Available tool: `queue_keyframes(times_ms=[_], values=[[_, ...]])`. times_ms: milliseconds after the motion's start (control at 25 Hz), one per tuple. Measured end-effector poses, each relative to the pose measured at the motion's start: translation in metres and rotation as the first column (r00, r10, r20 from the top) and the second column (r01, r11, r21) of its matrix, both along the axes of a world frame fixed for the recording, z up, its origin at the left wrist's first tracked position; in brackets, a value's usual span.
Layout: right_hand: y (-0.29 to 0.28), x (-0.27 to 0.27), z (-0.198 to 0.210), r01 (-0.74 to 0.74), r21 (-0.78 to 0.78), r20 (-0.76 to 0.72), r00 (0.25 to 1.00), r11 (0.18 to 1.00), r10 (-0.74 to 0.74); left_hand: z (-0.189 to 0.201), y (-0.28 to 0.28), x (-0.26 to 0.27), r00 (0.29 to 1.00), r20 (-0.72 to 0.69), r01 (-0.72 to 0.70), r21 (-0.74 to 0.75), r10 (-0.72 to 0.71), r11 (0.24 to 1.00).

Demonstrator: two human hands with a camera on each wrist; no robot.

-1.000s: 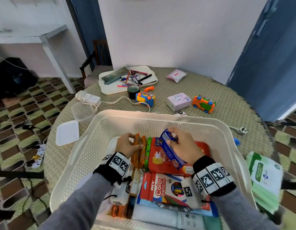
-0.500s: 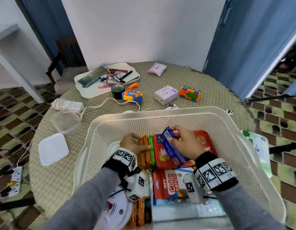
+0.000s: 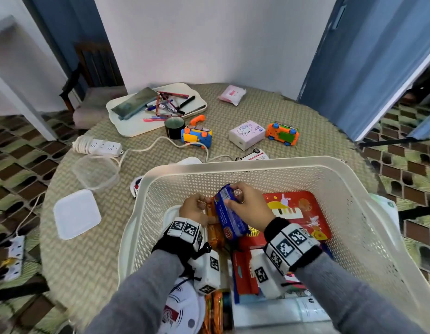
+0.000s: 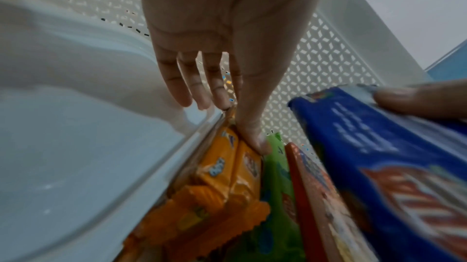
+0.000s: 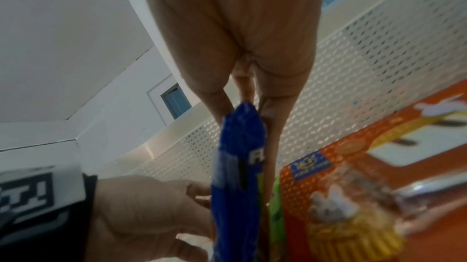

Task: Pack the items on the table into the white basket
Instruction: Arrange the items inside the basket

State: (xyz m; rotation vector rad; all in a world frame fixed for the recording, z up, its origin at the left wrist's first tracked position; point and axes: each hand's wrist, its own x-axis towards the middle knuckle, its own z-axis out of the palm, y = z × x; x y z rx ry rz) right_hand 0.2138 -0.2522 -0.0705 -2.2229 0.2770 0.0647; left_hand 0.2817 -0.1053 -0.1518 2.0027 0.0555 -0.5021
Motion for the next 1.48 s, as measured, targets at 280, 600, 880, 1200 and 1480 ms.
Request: queue_keyframes(times_ms=[280, 600, 880, 1200, 1480], values=[[-0.009, -0.002, -0.02, 0.105, -0.069, -0.013, 0.994, 0.992, -0.106, -0.003, 0.0, 0.001, 1.0, -0.005, -0.009, 0.01, 0.009, 1.0], [0.011, 0.002, -0.024, 0.042, -0.232, 0.055, 0.998, 0.972, -0.03, -0.004, 0.002, -0.001, 1.0, -0.001, -0.024, -0.017, 0.024, 1.0], [0.0, -0.006, -0.014, -0.21, 0.015, -0.196, 0.958, 0.978, 0.209, 0.005, 0.007, -0.005, 0.999, 0.042, 0.001, -0.055, 0.001, 0.999], [0.007, -0.009, -0.026, -0.206, -0.429, -0.23, 0.967, 0.88, 0.114, 0.003, 0.01, -0.003, 0.999, 0.039, -0.033, -0.007, 0.033, 0.999], [0.008, -0.016, -0.032, -0.271, -0.571, -0.239, 0.958, 0.775, 0.159, 0.002, 0.009, -0.002, 1.0, -0.016, -0.021, 0.004, 0.021, 1.0]])
